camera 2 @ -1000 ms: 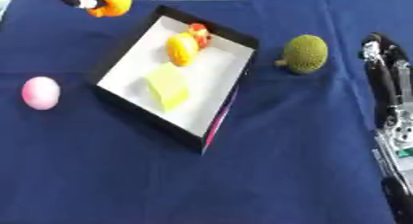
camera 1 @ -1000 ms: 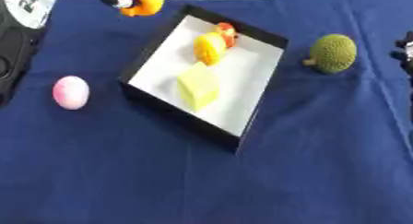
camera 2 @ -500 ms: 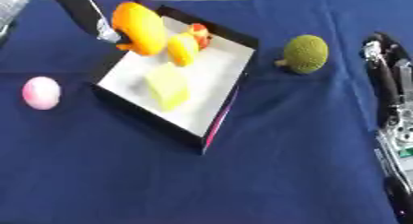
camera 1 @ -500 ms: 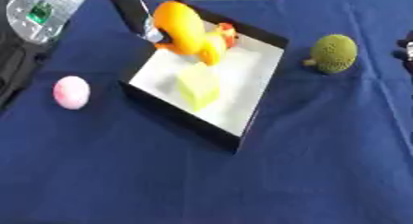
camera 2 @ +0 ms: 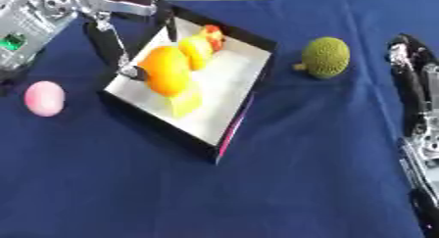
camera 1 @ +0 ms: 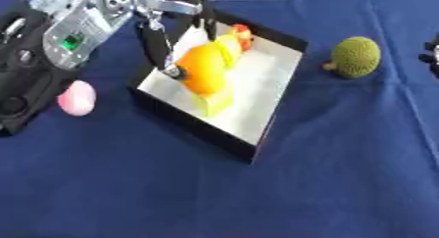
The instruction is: Pick up objects on the table and place them in the box.
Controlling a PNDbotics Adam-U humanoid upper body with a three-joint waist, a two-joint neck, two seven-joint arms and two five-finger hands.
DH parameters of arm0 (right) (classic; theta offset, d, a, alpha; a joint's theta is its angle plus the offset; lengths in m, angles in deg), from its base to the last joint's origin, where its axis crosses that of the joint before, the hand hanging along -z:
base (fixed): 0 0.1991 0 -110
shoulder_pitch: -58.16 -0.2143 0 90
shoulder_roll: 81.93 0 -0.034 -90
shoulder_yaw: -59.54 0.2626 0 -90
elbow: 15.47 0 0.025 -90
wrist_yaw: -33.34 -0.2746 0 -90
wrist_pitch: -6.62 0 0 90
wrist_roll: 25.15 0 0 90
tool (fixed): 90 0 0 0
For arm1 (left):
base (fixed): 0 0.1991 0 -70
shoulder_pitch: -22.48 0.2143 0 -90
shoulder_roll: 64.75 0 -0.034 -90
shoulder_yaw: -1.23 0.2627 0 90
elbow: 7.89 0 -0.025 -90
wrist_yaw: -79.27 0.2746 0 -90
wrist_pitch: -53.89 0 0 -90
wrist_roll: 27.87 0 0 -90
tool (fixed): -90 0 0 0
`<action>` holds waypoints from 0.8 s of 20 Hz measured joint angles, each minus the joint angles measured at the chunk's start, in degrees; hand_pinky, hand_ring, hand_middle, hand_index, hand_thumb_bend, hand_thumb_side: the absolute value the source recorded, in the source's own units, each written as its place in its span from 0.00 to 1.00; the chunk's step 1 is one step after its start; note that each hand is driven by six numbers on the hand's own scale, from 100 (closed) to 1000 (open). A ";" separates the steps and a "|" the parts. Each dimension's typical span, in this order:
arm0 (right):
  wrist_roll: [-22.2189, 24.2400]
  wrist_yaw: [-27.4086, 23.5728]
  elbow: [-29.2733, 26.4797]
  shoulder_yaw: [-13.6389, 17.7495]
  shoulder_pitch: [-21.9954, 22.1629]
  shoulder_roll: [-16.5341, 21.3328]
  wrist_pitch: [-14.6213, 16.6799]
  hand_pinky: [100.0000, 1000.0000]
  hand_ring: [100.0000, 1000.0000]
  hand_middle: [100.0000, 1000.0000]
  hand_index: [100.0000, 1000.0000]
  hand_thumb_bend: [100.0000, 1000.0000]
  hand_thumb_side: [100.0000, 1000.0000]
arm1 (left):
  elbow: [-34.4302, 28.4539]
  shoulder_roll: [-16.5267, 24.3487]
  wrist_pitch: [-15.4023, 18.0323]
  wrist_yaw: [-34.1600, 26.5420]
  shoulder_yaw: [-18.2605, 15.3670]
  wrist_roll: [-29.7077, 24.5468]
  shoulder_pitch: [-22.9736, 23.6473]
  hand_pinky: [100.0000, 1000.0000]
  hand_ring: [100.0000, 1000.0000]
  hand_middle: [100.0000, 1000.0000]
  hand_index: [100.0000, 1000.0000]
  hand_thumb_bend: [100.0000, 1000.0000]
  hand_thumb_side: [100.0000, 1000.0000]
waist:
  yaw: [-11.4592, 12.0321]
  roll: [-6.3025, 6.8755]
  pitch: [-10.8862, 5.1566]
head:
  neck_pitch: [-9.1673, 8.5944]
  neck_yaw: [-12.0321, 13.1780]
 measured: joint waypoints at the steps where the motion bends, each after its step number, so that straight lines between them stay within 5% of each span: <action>1: 0.02 0.02 0.00 0.00 0.00 0.01 0.00 0.98 0.83 0.79 0.88 0.00 0.72 | -0.44 0.18 -0.03 -0.40 -0.47 0.29 0.38 0.81 0.87 0.84 0.90 0.49 0.19 | 0.07 0.00 0.00 | 0.00 -0.01; 9: 0.04 0.09 0.00 -0.01 0.30 0.55 -0.01 0.98 0.83 0.79 0.88 0.00 0.72 | -10.67 8.96 -4.15 -8.51 -7.32 4.64 7.56 0.78 0.84 0.81 0.86 0.41 0.16 | 0.69 0.46 0.00 | 0.28 -0.51; 16: -0.03 0.44 0.00 0.07 0.51 1.07 -0.08 0.98 0.83 0.79 0.88 0.00 0.73 | -23.14 21.21 -9.34 -19.43 -14.01 9.69 22.09 0.80 0.85 0.84 0.88 0.41 0.26 | 0.94 0.72 0.00 | 0.11 -1.35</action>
